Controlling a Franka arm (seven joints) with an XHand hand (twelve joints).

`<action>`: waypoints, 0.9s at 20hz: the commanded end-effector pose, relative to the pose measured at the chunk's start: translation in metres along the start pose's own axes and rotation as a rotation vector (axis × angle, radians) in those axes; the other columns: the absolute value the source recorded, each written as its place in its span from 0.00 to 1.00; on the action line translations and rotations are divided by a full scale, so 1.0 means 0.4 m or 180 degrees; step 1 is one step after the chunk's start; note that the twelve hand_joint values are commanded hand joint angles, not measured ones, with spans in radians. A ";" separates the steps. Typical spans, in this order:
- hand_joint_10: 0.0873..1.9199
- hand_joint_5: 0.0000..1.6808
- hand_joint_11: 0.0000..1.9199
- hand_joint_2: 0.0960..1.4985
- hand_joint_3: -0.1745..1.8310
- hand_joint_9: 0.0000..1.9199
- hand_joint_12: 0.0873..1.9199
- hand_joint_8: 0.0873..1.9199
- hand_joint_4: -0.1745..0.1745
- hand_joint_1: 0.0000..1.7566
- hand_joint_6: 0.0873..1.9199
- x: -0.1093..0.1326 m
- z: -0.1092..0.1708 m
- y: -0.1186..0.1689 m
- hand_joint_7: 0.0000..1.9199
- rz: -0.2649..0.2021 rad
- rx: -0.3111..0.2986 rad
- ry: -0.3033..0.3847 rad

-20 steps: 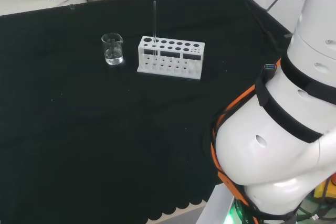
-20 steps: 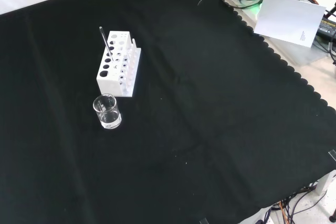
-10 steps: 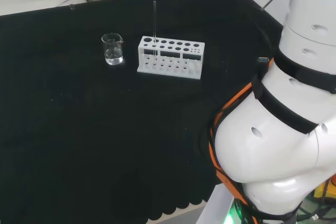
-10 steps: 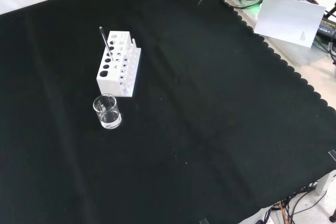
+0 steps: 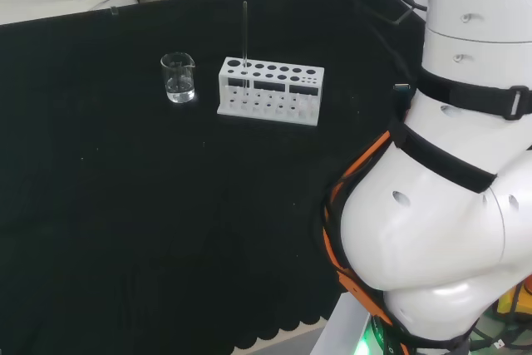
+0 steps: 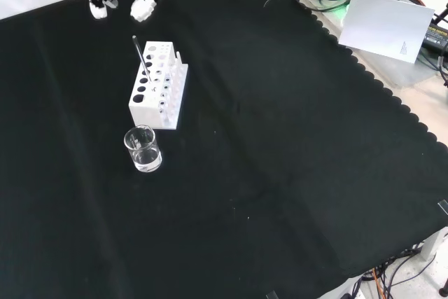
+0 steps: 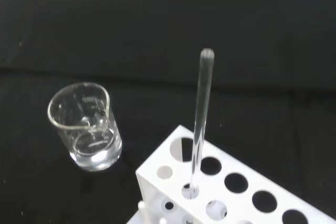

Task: Take the glass rod from the white test tube rack.

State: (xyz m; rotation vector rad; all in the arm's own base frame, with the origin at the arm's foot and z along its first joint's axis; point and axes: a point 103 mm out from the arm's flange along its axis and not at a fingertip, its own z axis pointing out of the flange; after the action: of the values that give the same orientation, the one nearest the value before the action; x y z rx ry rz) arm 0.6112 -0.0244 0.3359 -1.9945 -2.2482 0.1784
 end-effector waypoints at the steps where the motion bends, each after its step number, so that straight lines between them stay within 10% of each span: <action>1: 0.54 0.13 0.44 0.58 0.33 0.47 0.67 0.54 0.00 0.37 0.38 -0.015 0.040 -0.002 0.32 -0.0018 0.0109 -0.0002; 18: 0.62 0.14 0.56 0.58 0.34 0.54 0.66 0.55 0.00 0.37 0.41 -0.035 0.116 -0.014 0.34 -0.0011 0.0259 -0.0013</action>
State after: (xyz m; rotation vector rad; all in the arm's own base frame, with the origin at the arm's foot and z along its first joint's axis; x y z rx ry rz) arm 0.5998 -0.0383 0.2989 -1.9600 -2.2092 0.2739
